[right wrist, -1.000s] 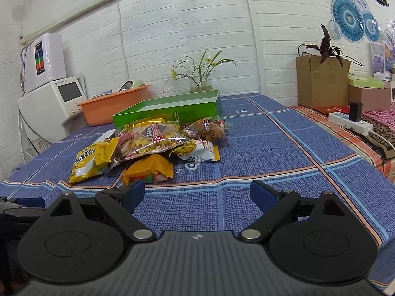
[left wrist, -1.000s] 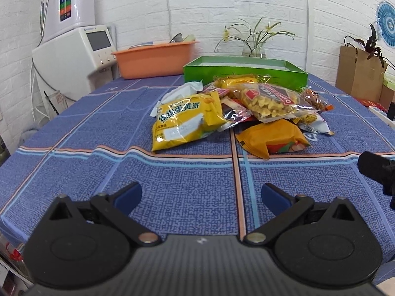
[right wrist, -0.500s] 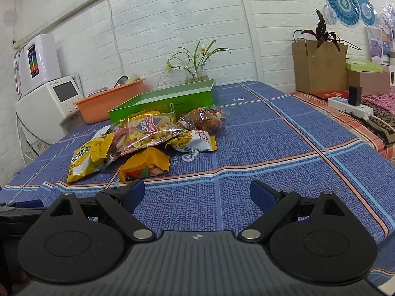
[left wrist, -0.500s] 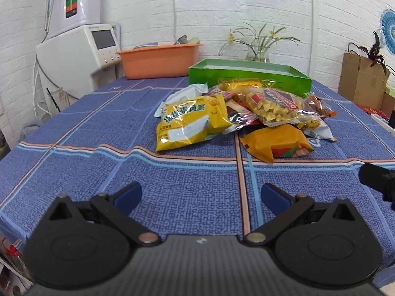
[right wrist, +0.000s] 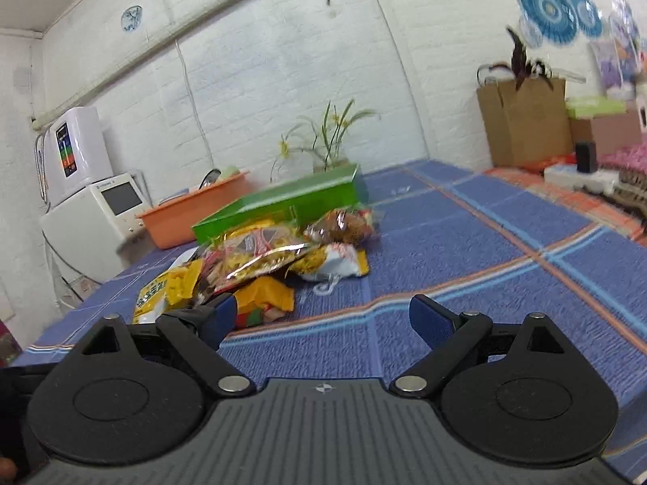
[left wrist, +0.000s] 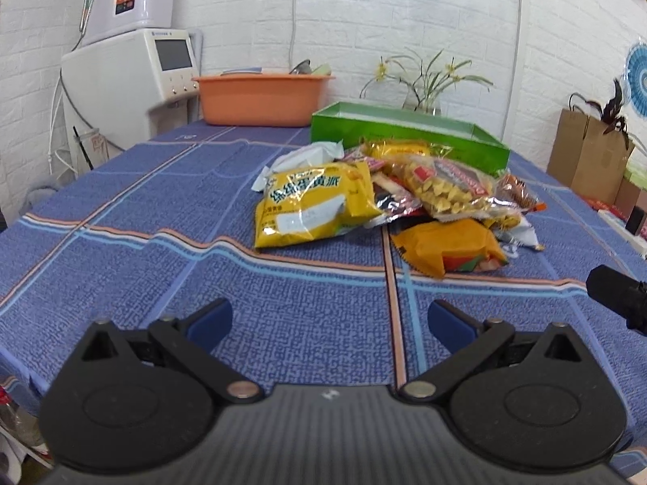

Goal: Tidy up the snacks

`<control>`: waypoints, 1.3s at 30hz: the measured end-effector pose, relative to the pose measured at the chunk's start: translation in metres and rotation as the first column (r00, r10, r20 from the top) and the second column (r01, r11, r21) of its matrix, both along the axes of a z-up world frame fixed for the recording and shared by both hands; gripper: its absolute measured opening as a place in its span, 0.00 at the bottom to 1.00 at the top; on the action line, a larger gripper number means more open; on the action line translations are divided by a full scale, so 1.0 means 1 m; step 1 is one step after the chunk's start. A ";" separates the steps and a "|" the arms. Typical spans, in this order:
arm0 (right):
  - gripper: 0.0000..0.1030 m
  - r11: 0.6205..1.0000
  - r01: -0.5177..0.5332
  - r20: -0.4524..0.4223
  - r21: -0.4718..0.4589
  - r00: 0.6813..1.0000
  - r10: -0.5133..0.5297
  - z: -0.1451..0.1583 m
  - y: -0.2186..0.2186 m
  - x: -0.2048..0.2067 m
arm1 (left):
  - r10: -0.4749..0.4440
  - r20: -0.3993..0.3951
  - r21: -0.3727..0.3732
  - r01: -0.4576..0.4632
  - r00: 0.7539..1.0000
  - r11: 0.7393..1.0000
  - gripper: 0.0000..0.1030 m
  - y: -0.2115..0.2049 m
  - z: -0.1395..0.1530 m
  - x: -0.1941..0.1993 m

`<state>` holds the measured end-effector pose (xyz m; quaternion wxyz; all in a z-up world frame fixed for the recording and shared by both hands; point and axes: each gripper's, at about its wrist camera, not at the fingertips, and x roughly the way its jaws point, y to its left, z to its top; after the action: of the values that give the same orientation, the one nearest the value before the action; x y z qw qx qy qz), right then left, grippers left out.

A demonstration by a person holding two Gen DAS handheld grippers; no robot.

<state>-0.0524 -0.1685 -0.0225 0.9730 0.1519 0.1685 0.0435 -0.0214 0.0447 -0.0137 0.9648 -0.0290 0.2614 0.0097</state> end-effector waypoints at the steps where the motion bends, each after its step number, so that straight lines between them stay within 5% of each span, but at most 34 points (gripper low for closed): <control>1: 1.00 1.000 -0.025 -0.030 -0.004 0.999 0.025 0.000 0.001 0.003 | -0.004 -0.002 0.010 0.004 1.000 1.000 1.00 -0.001 -0.001 0.000; 27: 1.00 0.999 -0.028 -0.066 -0.031 0.997 0.026 0.002 0.002 -0.002 | -0.028 -0.035 0.022 0.029 0.999 0.999 1.00 -0.005 -0.003 -0.001; 35: 1.00 0.987 -0.076 0.041 -0.139 0.996 0.082 0.071 -0.025 0.045 | -0.143 0.075 0.023 0.141 0.987 0.990 1.00 -0.003 0.046 0.042; 39: 1.00 0.986 -0.154 0.081 -0.061 0.984 0.158 0.101 -0.045 0.095 | -0.194 0.050 -0.064 0.197 0.980 0.978 1.00 -0.008 0.064 0.092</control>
<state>0.0422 -0.2131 0.0785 0.9766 0.1098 0.1391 0.1216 0.0706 0.0364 0.0498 0.9649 -0.0365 0.2421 -0.0949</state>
